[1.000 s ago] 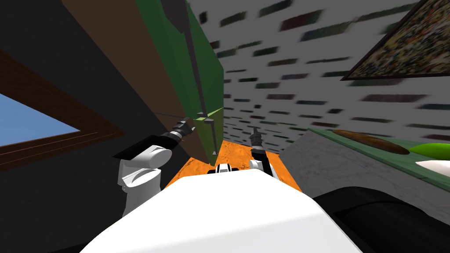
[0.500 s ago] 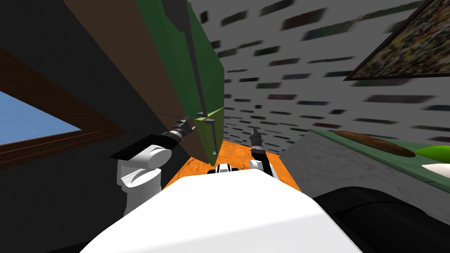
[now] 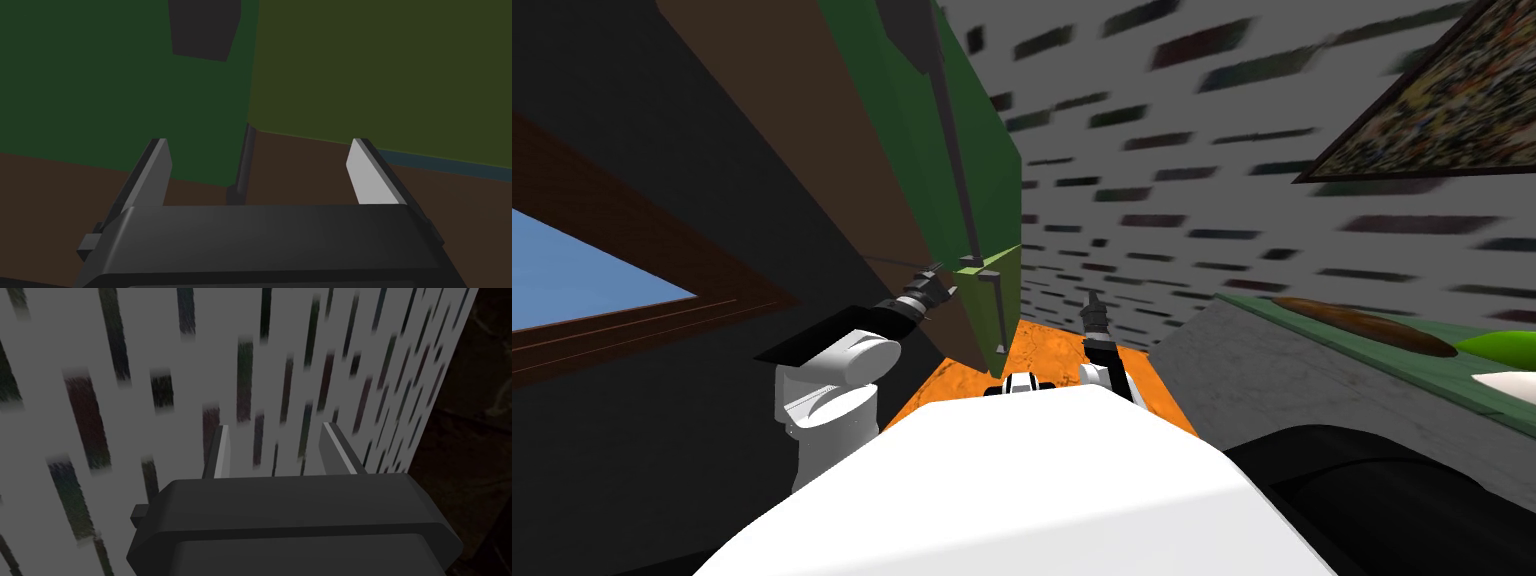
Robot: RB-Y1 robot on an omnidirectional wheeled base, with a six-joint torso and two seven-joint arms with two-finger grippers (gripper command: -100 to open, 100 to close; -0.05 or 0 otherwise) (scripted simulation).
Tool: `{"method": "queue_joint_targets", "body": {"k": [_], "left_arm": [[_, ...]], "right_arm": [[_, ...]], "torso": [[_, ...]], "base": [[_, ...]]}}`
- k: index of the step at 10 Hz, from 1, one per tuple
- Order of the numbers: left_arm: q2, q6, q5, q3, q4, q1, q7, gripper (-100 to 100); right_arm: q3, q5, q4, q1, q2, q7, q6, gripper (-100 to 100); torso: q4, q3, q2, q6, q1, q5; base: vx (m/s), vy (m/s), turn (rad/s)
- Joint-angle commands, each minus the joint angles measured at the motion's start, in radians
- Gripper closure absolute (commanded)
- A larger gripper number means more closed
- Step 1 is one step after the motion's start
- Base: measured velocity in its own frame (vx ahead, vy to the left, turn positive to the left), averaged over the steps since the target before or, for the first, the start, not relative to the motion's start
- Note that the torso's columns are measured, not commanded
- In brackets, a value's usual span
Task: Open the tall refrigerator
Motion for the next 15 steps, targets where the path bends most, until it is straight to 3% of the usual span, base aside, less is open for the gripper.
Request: {"method": "queue_joint_targets", "body": {"k": [1, 4, 5, 9, 15], "left_arm": [[0.007, -0.013, 0.013, 0.005, -0.04, -0.024, 0.002, -100], [-0.001, 0.005, 0.001, -0.008, -0.034, 0.004, -0.006, -100], [-0.001, 0.008, 0.001, -0.007, -0.033, 0.007, -0.006, 100], [-0.009, 0.011, -0.028, 0.024, -0.002, -0.011, -0.008, 100], [-0.023, 0.01, -0.087, 0.086, 0.058, -0.054, -0.012, 100]], "right_arm": [[0.0, 0.0, 0.0, 0.0, 0.0, 0.0, 0.0, 0], [0.0, 0.0, 0.0, 0.0, 0.0, 0.0, 0.0, 0], [0.0, 0.0, 0.0, 0.0, 0.0, 0.0, 0.0, 0], [0.0, 0.0, 0.0, 0.0, 0.0, 0.0, 0.0, 0], [0.001, 0.0, 0.0, 0.0, 0.001, 0.0, 0.0, 0]], "torso": [[0.0, 0.001, 0.001, 0.001, -0.001, -0.001], [-0.003, 0.003, 0.004, -0.004, 0.007, 0.005], [-0.006, 0.006, 0.005, -0.007, 0.013, 0.008], [-0.004, 0.009, 0.01, -0.007, 0.002, 0.005], [-0.004, 0.003, 0.003, -0.005, 0.008, 0.005]], "base": [[0.018, -0.032, 0.015], [-0.02, -0.001, 0.03], [-0.024, 0.0, 0.023], [-0.005, -0.217, 0.086], [-0.03, -0.314, 0.082]]}}
